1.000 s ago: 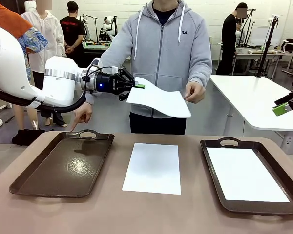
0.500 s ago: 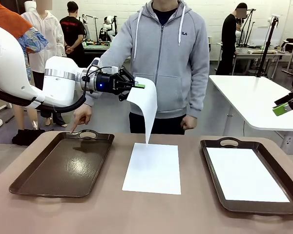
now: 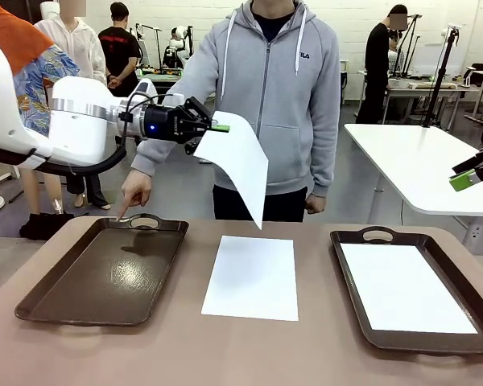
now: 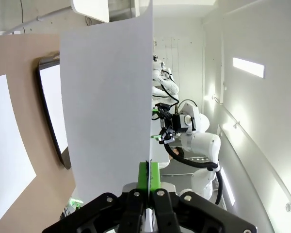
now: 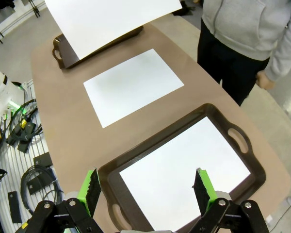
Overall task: Sort the A4 documents.
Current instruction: Place the A4 Paper in the designated Handle tray.
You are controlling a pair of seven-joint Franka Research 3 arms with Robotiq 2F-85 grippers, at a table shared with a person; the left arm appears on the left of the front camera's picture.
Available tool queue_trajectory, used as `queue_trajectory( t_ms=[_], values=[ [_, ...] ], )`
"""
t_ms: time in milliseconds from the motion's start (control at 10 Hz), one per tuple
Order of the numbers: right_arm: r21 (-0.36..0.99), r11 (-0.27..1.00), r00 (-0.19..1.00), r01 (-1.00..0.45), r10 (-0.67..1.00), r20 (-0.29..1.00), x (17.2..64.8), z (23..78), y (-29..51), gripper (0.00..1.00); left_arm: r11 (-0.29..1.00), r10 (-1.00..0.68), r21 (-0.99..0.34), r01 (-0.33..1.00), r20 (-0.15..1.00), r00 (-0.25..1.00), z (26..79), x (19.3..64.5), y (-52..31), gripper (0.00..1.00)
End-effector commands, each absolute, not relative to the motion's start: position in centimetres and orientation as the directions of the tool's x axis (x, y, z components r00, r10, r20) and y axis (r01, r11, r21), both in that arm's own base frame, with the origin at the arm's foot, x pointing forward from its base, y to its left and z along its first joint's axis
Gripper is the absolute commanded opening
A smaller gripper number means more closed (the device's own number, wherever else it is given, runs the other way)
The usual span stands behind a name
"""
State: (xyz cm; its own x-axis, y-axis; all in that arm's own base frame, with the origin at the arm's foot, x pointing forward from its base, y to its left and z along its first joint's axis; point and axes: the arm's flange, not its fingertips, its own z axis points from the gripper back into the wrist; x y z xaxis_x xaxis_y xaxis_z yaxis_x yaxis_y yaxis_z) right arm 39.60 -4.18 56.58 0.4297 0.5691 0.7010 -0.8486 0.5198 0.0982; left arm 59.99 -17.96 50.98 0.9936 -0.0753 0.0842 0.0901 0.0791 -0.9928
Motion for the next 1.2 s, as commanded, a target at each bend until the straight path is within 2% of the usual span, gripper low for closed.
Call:
queue_trajectory(
  t_ms=[0,400,900,1100],
  values=[
    [0.101,0.519,0.431,-0.849,0.568,0.701,39.6,56.5,-4.1,1.0,0.083,-0.113,-0.989,0.124,0.114,0.987,50.5,58.1,-15.8,0.01],
    [0.101,0.519,0.431,-0.849,0.568,0.701,39.6,56.5,-4.1,1.0,0.107,-0.185,-0.99,0.095,0.074,0.98,50.2,55.8,-10.2,0.01],
    [0.101,0.519,0.431,-0.849,0.568,0.701,39.6,56.5,-4.1,1.0,0.345,-0.121,-0.939,0.019,-0.024,0.992,46.8,52.3,-4.9,0.01],
    [0.101,0.519,0.431,-0.849,0.568,0.701,39.6,56.5,-4.1,1.0,0.407,-0.068,-0.913,0.02,-0.009,0.998,45.2,51.3,-3.7,0.01]
  ],
)
